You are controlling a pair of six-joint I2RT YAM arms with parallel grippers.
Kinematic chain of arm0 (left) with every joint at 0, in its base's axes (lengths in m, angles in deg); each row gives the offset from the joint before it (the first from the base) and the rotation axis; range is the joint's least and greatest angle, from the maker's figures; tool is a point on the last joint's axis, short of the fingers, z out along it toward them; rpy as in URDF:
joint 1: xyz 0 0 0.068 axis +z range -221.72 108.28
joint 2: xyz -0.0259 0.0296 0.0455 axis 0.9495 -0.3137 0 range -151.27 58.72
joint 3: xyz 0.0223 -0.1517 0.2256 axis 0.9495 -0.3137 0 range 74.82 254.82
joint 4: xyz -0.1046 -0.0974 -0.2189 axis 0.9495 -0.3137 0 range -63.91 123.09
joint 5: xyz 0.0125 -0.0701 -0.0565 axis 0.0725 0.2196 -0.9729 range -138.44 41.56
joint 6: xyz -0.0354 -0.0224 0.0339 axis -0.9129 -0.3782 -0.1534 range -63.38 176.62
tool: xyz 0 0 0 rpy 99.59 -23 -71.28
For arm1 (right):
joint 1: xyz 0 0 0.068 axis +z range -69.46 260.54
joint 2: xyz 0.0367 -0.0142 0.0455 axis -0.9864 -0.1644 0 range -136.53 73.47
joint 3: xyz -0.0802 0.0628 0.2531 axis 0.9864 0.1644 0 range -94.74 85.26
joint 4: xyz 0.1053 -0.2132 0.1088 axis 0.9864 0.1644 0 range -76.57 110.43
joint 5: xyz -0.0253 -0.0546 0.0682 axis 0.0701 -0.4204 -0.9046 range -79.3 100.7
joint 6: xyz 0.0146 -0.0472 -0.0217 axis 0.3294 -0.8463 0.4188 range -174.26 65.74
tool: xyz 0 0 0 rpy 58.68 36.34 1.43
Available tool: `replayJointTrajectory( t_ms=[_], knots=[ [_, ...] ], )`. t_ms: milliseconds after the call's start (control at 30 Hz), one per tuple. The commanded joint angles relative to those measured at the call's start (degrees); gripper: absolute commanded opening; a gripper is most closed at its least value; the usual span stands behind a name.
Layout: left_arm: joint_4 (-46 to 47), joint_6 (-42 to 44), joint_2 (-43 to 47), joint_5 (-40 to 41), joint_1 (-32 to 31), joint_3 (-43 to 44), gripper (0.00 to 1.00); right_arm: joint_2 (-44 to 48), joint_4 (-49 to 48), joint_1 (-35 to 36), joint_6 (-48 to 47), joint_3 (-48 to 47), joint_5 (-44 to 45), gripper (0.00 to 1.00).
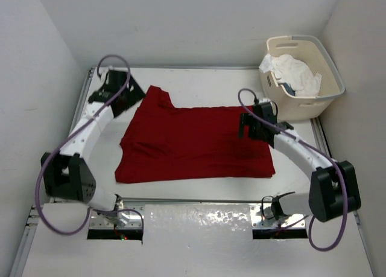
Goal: Fold and stack the t-shirts
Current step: Grap the side of the flattened tshirt furthest away from the robot with both arms
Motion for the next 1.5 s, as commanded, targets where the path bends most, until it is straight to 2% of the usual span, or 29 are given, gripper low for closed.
replayJointTrajectory(
  t_ms=[0,67,133,167,233,267,300,367,500,667,900,933,1000,1033,1200,1300,1467],
  knots=[
    [7.7,6.9,-10.0,1.9,0.1,12.2,1.0,-6.0,-1.4,-2.2,-1.8,-8.5,4.9,0.99],
    [10.7,10.4,-19.4,0.5,0.2,18.6,1.0,-9.5,-4.0,-3.3,-1.8,-13.6,4.1,0.99],
    [8.8,12.5,-26.8,-0.6,0.2,31.3,1.0,-14.8,-4.8,-3.4,-2.7,-19.6,4.9,0.99],
    [7.9,15.1,-34.3,-0.8,0.1,41.5,1.0,-16.4,-4.7,-3.5,-3.6,-21.5,5.4,0.99],
    [3.8,16.6,-41.8,-0.2,0.1,52.4,1.0,-20.9,-4.4,-3.7,-4.2,-26.7,7.0,0.99],
    [2.4,17.9,-48.7,-0.3,0.1,57.8,1.0,-22.2,-4.1,-3.9,-4.4,-28.2,7.1,0.99],
    [0.8,18.7,-52.1,-0.3,0.2,68.0,1.0,-23.2,-4.4,-4.1,-4.5,-30.6,7.5,0.99],
    [0.6,20.1,-57.8,-1.6,0.2,74.6,1.0,-26.2,-4.0,-4.5,-4.7,-32.8,7.4,0.99],
    [11.8,18.9,-57.2,-4.5,0.2,64.4,1.0,-30.6,-4.6,-5.2,-5.2,-37.5,8.2,0.99],
    [8.5,17.3,-64.1,-4.0,0.2,69.5,0.99,-35.3,-5.6,-6.4,-6.1,-41.0,8.0,0.99],
    [12.0,17.4,-66.7,0.4,0.2,67.5,0.91,-36.1,-5.9,-6.8,-5.9,-39.4,6.9,0.99],
    [11.9,17.6,-67.3,0.4,0.1,68.6,0.86,-36.1,-5.9,-6.8,-5.8,-39.1,7.1,0.99],
    [11.4,17.5,-68.2,-0.9,0.2,69.0,0.84,-36.2,-5.9,-7.0,-5.6,-38.5,7.6,0.99],
    [11.5,17.4,-68.6,-1.4,0.2,68.4,0.79,-36.2,-5.9,-7.0,-5.4,-38.4,7.8,0.99],
    [11.2,17.0,-69.3,0.1,0.1,65.6,0.7,-38.0,-6.0,-7.2,-5.2,-39.5,8.6,0.99],
    [10.0,16.9,-70.0,1.6,0.1,65.6,0.51,-39.0,-6.0,-7.3,-5.2,-40.3,9.2,0.99],
    [9.4,17.1,-69.2,2.6,0.1,62.5,0.33,-40.0,-5.0,-7.3,-5.1,-41.2,10.3,0.99]
  ],
)
